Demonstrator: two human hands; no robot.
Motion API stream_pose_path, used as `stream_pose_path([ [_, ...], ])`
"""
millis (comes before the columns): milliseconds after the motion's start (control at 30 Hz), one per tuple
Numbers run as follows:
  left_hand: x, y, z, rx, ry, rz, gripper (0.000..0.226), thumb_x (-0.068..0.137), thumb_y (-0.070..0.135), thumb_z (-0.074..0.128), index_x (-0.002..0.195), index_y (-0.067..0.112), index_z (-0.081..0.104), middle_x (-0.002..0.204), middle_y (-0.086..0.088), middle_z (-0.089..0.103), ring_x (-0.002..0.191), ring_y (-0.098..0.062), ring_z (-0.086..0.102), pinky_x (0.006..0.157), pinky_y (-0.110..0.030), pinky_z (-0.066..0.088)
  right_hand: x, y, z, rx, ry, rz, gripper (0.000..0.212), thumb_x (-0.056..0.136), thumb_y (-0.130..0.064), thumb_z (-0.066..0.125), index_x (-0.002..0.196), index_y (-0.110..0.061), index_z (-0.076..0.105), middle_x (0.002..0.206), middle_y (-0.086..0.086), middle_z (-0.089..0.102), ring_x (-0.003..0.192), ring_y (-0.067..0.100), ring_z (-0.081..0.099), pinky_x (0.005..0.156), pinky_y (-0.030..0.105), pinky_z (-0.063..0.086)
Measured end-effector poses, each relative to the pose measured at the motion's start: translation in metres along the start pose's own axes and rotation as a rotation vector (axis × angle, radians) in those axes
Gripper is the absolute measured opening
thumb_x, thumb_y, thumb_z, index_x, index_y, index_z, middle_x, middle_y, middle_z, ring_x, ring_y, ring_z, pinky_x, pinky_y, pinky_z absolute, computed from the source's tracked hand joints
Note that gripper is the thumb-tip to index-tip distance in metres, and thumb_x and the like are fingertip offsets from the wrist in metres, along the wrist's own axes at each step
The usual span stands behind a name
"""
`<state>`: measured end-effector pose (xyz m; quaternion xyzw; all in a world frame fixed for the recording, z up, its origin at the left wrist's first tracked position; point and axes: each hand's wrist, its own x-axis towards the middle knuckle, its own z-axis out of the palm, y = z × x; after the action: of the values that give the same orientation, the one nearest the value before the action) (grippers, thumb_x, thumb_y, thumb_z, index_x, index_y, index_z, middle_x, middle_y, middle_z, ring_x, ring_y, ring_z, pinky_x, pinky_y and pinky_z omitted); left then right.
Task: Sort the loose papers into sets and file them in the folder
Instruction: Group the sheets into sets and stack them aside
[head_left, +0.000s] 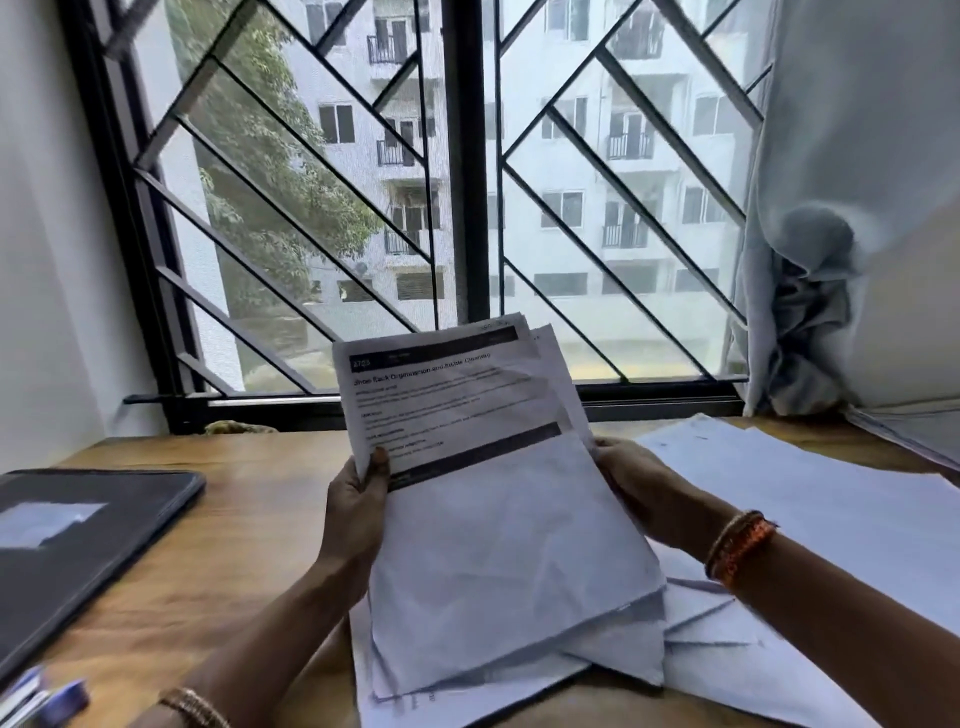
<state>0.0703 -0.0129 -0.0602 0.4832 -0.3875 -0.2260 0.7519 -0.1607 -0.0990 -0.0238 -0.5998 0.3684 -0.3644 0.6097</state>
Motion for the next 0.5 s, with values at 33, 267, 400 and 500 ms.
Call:
stream_pose_path([
  [33,0.001,0.001,0.000,0.004,-0.008,0.021,0.017,0.099,0.023,0.043,0.098,0.019,0.060,0.094,0.001,0.067,0.082,-0.016,0.063,0.061,-0.015,0.055,-0.001,-0.004,-0.001,0.065,0.010,0.015,0.035,0.102,-0.026,0.041,0.108,-0.004,0.067,0.092,0.012,0.074,0.078,0.024,0.070,0.060,0.027,0.056],
  [267,0.012,0.032,0.025,0.169,-0.085,0.307,0.026,0.095,0.020,0.052,0.117,0.012,0.040,0.109,-0.007,0.063,0.102,-0.027,0.063,0.083,-0.040,0.056,-0.012,-0.037,0.005,0.077,-0.035,-0.227,0.017,0.089,-0.005,0.057,0.102,-0.005,0.067,0.084,0.010,0.073,0.069,0.022,0.070,0.063,0.033,0.058],
  [400,0.020,0.073,0.041,0.183,-0.117,0.546,0.045,0.091,0.015,0.059,0.126,0.014,0.031,0.102,0.004,0.063,0.087,0.000,0.064,0.074,-0.020,0.054,-0.016,-0.061,0.003,0.199,0.022,-0.466,0.018,0.088,0.004,0.053,0.100,-0.004,0.064,0.080,0.009,0.071,0.067,0.022,0.068,0.056,0.031,0.056],
  [500,0.023,0.091,0.039,0.256,-0.190,0.615,0.018,0.087,0.017,0.062,0.105,0.012,0.059,0.081,0.022,0.069,0.078,0.012,0.062,0.066,-0.007,0.047,-0.015,-0.062,-0.002,0.213,0.020,-0.507,0.021,0.085,0.002,0.057,0.103,-0.004,0.066,0.092,0.015,0.070,0.079,0.027,0.068,0.068,0.036,0.058],
])
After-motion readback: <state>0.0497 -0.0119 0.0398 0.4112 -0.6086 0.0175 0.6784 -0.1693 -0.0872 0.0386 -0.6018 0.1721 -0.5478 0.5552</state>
